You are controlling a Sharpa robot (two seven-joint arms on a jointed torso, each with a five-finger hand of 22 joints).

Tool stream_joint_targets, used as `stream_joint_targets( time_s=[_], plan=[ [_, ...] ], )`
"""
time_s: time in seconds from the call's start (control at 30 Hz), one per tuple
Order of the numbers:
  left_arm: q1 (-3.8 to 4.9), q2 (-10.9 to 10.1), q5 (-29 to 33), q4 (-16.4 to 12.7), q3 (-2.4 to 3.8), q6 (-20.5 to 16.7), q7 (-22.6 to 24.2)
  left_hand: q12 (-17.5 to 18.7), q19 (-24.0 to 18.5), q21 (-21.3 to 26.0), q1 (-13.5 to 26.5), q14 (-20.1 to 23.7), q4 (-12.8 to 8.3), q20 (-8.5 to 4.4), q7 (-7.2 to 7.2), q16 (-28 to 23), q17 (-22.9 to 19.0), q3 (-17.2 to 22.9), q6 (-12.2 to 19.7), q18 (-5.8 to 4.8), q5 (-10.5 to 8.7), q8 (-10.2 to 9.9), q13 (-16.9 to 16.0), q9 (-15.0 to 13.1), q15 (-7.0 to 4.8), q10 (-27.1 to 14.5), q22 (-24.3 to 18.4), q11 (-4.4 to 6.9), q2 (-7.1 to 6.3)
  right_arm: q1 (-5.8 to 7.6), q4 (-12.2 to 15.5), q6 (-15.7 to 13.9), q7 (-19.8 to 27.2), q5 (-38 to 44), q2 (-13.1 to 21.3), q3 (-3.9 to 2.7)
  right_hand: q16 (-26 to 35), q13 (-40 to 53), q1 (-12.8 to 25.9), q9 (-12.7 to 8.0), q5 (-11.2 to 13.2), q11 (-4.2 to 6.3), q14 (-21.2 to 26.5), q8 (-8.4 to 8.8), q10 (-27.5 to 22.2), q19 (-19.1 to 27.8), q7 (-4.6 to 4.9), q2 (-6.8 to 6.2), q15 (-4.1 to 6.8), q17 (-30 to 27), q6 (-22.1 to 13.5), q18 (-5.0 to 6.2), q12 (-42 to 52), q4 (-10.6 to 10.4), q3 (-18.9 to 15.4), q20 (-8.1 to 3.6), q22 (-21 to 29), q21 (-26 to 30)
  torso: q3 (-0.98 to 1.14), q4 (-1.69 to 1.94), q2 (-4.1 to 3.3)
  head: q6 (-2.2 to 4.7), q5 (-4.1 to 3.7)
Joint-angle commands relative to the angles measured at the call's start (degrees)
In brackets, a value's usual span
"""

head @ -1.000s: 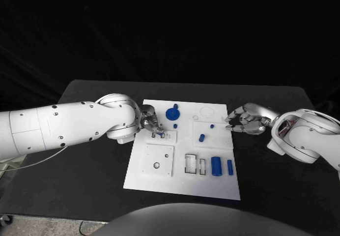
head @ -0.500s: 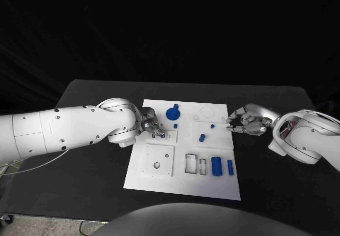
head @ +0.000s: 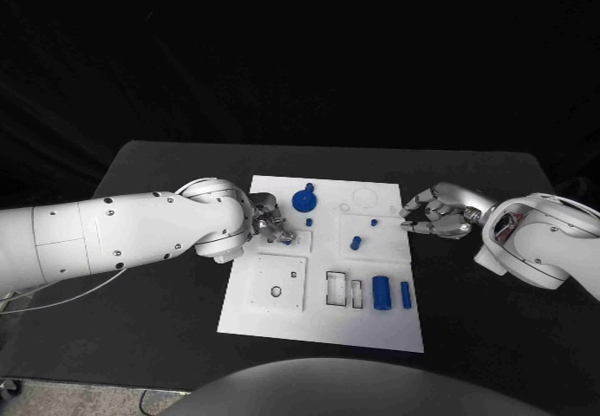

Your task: Assemble the parts on the task board

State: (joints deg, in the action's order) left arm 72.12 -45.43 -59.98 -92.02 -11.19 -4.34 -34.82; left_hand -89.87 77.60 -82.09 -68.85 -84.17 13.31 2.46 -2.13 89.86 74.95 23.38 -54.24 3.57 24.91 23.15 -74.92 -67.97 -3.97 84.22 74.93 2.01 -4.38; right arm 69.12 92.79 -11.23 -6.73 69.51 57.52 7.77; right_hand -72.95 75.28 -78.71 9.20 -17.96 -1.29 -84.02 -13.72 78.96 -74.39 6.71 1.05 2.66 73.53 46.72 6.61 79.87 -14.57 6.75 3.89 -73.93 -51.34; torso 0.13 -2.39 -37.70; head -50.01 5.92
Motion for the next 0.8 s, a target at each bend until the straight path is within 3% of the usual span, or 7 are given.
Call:
stream_joint_targets(
  time_s=[0.03, 0.8],
  plan=[
    [-0.68, 0.09, -1.82, 0.21, -0.37, 0.17, -0.07, -0.13, 0.22, 0.26, -0.04, -5.83, -0.11, 0.1, 0.28, 0.14, 15.05, 0.61, 0.15, -0.11, -0.28, -0.23, -15.08, 0.02, 0.09, 5.78, 4.53, -0.38, 0.73, -0.05, 0.0, 0.66, -0.11, -0.34, 0.06, 0.01, 0.12, 3.58, 0.52, -0.07, 0.36, 0.06, 0.17, 0.2, -0.24, 0.15, 0.02, -0.05, -0.24, 0.0, 0.53, 0.95, -0.25, -0.34, -0.13, -0.01, -0.01, 0.21, 0.0, 0.04, -0.02, 0.01, 0.02],
    [-0.88, -2.61, -6.55, -2.97, -0.25, -5.69, 0.37, -0.13, 0.71, 0.02, 0.42, -5.83, -0.98, 0.14, 0.34, 0.14, 15.05, 1.57, -0.25, -0.2, -0.21, -0.22, -15.08, -0.65, 0.07, 5.78, 4.98, -0.34, 0.44, -0.56, -0.38, 0.68, -0.09, -0.83, -0.02, 0.01, 0.31, 3.4, 0.25, -0.16, 0.07, 0.06, 0.24, 0.26, -0.35, 0.26, 0.03, -0.02, -0.23, -0.16, 0.64, 1.01, -0.44, -0.2, 0.12, 0.0, 0.13, 0.66, 0.0, 0.05, -0.01, 0.01, -0.02]
  ],
)
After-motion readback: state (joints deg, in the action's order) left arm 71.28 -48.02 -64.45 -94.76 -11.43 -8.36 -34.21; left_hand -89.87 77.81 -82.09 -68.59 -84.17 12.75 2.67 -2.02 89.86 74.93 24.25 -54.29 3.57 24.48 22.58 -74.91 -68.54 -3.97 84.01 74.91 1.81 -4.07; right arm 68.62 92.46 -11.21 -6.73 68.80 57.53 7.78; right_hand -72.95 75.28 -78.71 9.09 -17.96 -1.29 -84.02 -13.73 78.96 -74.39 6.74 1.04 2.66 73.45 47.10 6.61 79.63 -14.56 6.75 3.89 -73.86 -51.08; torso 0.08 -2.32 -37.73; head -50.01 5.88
